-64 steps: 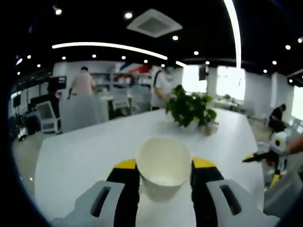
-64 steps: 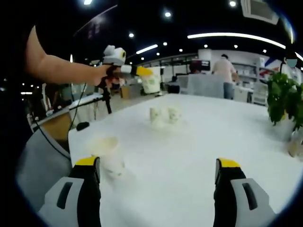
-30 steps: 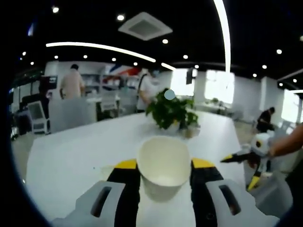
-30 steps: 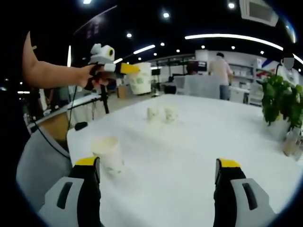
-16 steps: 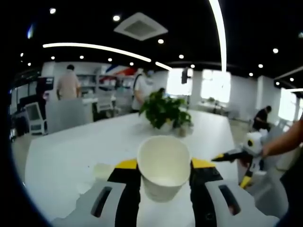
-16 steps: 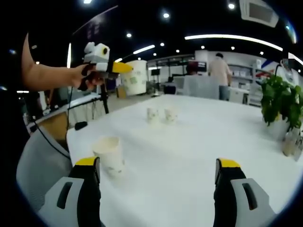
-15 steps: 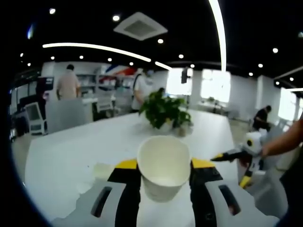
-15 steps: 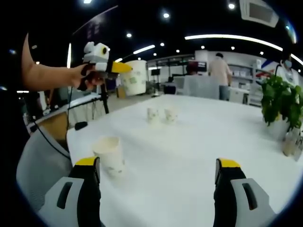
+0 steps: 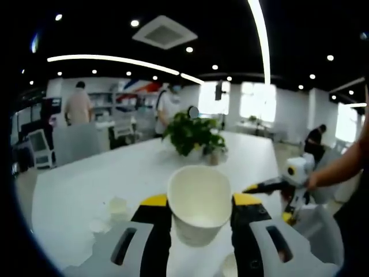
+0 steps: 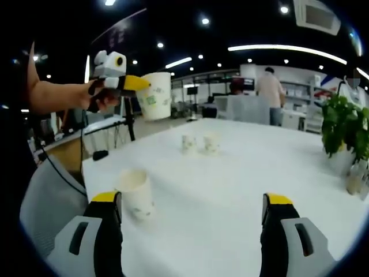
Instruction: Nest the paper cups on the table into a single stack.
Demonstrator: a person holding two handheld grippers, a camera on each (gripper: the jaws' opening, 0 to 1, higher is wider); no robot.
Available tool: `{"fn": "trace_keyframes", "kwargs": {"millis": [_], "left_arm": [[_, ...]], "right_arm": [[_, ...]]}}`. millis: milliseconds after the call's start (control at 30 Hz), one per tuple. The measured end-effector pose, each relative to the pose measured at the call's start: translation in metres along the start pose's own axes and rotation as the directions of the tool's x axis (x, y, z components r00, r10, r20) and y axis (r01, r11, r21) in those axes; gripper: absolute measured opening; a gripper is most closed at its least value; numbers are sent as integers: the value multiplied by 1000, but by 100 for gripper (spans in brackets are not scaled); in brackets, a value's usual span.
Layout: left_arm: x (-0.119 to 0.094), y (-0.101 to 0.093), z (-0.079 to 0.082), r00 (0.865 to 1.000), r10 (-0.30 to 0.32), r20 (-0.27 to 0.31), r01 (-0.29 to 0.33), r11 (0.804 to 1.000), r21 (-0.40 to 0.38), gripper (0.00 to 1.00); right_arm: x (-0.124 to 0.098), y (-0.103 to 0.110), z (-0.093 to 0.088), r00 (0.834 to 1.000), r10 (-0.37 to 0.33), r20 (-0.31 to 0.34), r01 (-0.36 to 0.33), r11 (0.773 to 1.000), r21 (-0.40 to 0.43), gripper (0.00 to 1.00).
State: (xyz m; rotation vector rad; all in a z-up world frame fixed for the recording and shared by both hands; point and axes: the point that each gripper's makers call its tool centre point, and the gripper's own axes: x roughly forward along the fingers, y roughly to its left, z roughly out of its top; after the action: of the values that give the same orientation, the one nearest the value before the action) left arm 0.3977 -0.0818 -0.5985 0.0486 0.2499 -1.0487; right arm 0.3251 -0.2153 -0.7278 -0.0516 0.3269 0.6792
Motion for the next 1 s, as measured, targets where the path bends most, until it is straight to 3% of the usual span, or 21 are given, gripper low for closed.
{"fn": "trace_keyframes", "kwargs": {"millis": [633,1000], "left_arm": [[-11,-47,8,999,-30,9,30,999,26,38],[-18,-67,1,999,-48,-1,48,999,18,38]], "right_arm": [[-2,-1,1,1000,-2,13,2,1000,0,100],[-2,-2,-2,1000,-2,16,2,1000,5,100]]}}
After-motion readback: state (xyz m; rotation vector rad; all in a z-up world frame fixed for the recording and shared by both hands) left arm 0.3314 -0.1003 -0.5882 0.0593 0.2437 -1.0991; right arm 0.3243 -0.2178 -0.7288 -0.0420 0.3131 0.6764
